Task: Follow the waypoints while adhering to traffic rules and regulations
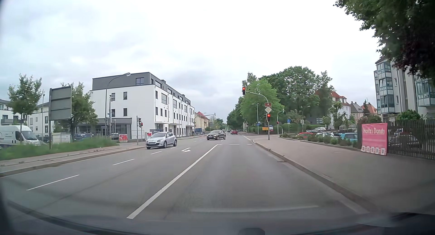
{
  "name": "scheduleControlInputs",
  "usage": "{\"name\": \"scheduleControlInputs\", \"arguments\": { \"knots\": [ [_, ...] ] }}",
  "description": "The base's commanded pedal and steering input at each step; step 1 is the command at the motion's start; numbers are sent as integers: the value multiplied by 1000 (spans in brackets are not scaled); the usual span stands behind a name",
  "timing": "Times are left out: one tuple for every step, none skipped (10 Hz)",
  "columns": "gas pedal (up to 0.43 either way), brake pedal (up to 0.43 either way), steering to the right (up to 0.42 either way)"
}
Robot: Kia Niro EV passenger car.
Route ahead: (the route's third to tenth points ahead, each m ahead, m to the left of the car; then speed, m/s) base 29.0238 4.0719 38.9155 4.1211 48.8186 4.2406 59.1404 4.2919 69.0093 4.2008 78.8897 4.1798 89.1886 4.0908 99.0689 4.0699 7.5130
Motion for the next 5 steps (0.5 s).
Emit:
{"name": "scheduleControlInputs", "arguments": {
  "knots": [
    [0, 183, -1],
    [0, 189, -4],
    [0, 189, -6],
    [0, 195, -8],
    [0, 195, -8]
  ]
}}
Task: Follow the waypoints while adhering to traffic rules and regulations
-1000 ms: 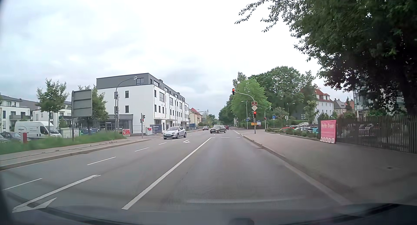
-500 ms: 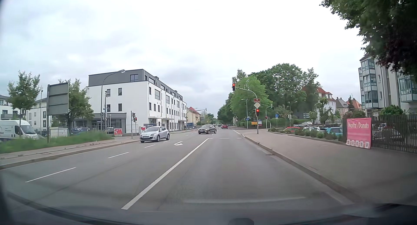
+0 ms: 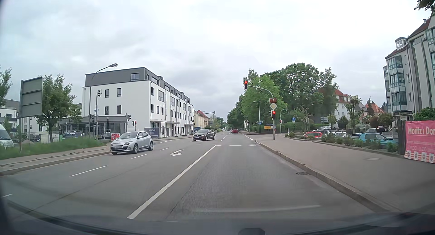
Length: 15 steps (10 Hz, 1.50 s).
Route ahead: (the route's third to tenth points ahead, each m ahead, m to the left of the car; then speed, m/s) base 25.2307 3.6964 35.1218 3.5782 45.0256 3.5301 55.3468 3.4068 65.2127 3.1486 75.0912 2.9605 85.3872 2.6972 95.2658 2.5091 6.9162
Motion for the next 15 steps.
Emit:
{"name": "scheduleControlInputs", "arguments": {
  "knots": [
    [0, 189, -9],
    [0, 189, -9],
    [0, 189, -9],
    [0, 195, -9],
    [0, 195, -9],
    [0, 189, -9],
    [0, 189, -8],
    [0, 189, -5],
    [0, 189, 0],
    [0, 189, 1],
    [0, 189, 0],
    [0, 189, 1],
    [0, 189, 2],
    [0, 189, 4],
    [0, 183, 5]
  ]
}}
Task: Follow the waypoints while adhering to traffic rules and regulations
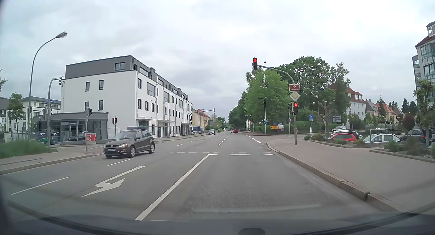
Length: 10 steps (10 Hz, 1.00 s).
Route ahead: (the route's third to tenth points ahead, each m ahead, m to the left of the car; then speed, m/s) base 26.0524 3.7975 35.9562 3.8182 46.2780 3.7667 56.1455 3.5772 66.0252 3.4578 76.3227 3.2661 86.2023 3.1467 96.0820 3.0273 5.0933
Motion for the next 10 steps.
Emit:
{"name": "scheduleControlInputs", "arguments": {
  "knots": [
    [0, 183, 5],
    [0, 177, 5],
    [0, 177, 5],
    [0, 177, 5],
    [0, 177, 6],
    [0, 177, 6],
    [0, 183, 6],
    [0, 183, 6],
    [0, 195, 6],
    [0, 195, 6]
  ]
}}
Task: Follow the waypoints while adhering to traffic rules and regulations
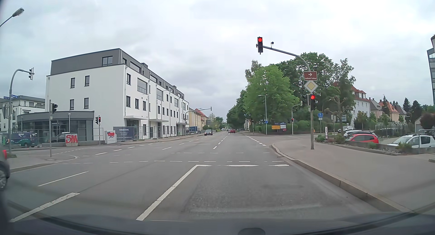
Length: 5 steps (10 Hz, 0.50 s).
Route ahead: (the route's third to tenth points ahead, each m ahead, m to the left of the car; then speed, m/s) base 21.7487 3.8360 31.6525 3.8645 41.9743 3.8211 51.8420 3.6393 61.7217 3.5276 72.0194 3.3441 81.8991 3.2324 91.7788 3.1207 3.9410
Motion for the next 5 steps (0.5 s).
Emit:
{"name": "scheduleControlInputs", "arguments": {
  "knots": [
    [0, 201, 6],
    [0, 207, 6],
    [0, 207, 6],
    [0, 207, 6],
    [0, 207, 6]
  ]
}}
